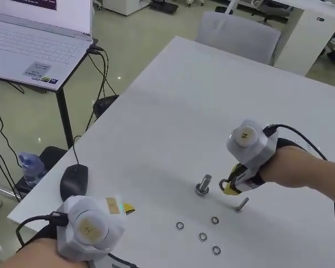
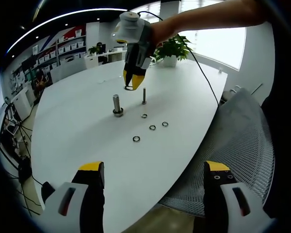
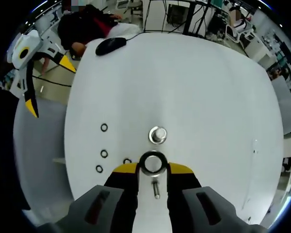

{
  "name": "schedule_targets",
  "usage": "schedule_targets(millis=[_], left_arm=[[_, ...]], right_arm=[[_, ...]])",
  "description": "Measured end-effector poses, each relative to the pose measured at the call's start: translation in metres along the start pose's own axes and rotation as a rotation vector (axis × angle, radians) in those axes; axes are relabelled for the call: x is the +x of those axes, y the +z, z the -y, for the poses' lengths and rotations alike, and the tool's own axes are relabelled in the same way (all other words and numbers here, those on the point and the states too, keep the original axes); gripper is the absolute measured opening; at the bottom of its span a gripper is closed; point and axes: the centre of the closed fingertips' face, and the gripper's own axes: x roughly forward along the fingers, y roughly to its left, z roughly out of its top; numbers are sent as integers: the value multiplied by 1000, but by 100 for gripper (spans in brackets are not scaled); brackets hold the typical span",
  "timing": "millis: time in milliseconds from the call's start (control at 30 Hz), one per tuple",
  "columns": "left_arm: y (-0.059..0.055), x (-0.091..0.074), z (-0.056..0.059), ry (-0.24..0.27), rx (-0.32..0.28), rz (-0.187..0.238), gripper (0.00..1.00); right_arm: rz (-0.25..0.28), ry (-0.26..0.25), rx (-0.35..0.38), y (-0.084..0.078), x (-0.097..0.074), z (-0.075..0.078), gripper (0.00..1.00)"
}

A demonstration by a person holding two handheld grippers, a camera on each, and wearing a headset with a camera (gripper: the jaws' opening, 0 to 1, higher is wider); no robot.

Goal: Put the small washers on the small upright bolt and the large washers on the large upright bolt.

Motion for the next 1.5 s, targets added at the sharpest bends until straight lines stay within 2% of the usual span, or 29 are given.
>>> schedule_targets(millis=[267,433,800,900,1067,1167,1500], left_arm=[[2,4,3,-16,0,-6,86],[1,5,-1,-7,-6,-11,88],[-2,5,-1,-12,0,-22,90],[-2,6,0,-15,-4,-18,93],[4,5,0,-18,-34,15,97],[0,6,1,-19,-16,-8,98],[-4,6,4,-21,-19,-11,99]], right_arm=[[17,2,-12,20,1,8,22],[10,6,-18,26,6,12,22],[-12,30,-29,32,19,10,22],[-23,32,-38,31,23,9,22],[-30,34,-42,31,26,9,22],[-29,34,-46,33,29,11,22],[-52,39,-72,31,42,10,22]])
